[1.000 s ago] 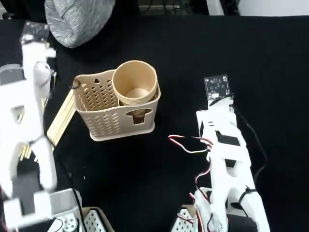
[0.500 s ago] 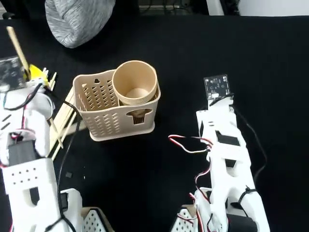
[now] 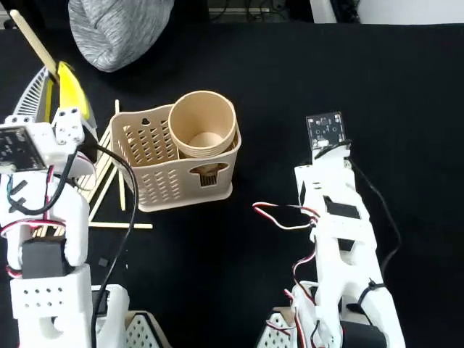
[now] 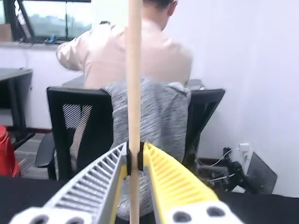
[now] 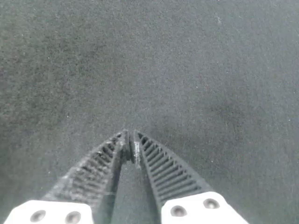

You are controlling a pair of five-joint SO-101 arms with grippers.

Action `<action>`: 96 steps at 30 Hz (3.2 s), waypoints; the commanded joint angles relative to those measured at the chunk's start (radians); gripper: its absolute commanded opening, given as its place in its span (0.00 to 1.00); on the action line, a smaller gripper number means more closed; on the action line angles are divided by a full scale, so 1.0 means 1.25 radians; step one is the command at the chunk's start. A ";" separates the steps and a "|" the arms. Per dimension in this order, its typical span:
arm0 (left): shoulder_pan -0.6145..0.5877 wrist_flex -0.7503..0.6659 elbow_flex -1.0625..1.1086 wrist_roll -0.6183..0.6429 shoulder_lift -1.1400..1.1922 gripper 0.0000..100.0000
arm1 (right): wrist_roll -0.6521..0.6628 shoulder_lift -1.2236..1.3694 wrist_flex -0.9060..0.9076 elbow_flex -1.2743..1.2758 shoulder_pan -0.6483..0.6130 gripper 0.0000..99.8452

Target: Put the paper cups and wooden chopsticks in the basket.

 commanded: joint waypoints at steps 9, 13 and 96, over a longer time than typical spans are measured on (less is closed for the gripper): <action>0.116 0.048 -0.093 0.042 -0.016 0.03 | 0.005 0.001 -0.015 -0.003 0.010 0.02; 0.164 0.048 -0.083 0.041 -0.015 0.03 | 0.005 0.001 -0.015 -0.003 0.010 0.02; -0.164 0.571 -0.700 -0.532 1.279 0.18 | 0.005 0.001 -0.015 -0.003 0.010 0.02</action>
